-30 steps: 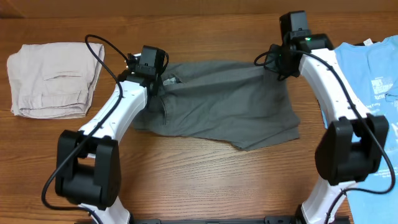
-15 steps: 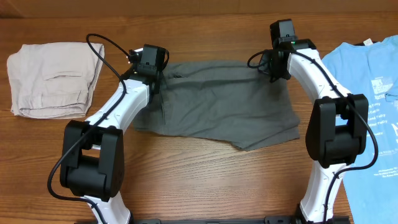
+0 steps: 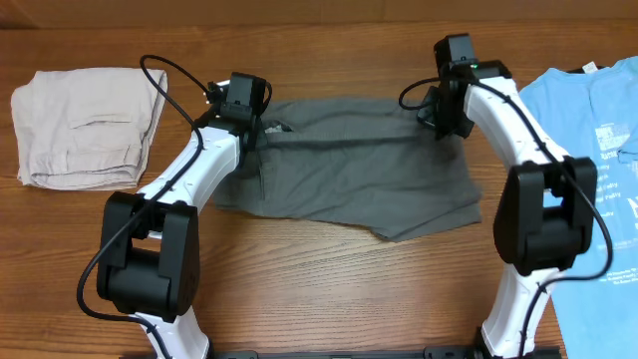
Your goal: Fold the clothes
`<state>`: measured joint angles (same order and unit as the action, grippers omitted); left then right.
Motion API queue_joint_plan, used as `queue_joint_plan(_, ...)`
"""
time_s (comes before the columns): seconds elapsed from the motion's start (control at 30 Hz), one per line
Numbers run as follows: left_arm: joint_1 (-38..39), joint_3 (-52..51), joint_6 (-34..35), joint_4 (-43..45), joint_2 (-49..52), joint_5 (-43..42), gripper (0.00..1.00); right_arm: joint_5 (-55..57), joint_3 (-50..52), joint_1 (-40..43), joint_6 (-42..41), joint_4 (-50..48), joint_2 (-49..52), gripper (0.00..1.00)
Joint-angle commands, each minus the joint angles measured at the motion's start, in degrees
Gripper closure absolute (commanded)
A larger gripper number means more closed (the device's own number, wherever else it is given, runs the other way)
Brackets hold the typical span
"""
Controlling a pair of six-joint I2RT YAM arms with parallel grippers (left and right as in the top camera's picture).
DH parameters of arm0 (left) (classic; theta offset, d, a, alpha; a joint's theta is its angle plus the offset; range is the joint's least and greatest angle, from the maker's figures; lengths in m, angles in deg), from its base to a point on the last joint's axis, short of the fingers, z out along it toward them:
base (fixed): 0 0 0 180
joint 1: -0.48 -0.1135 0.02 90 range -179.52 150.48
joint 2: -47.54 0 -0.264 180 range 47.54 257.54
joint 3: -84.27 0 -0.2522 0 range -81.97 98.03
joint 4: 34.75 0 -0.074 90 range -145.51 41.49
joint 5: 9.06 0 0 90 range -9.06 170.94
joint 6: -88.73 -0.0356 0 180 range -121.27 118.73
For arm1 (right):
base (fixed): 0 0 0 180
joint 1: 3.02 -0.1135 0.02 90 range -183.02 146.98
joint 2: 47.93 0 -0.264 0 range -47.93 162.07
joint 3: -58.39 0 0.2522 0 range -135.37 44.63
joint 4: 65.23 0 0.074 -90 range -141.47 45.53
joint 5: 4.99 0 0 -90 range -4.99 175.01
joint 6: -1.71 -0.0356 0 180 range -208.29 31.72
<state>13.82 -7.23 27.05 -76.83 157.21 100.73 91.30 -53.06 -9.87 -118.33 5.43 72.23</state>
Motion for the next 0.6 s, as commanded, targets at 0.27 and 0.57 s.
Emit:
queue_joint_plan(0.27, -0.57, 1.25, -1.27, -6.51, -8.46, 1.05, 0.96, 5.31, -0.2, 0.22, -11.98, 16.94, -23.3, 0.96)
queue_joint_plan(0.57, -0.57, 1.25, -0.87, -15.43, -18.32, -10.64, 0.96, 5.27, -0.2, 0.2, -18.29, 31.5, -28.5, 0.96)
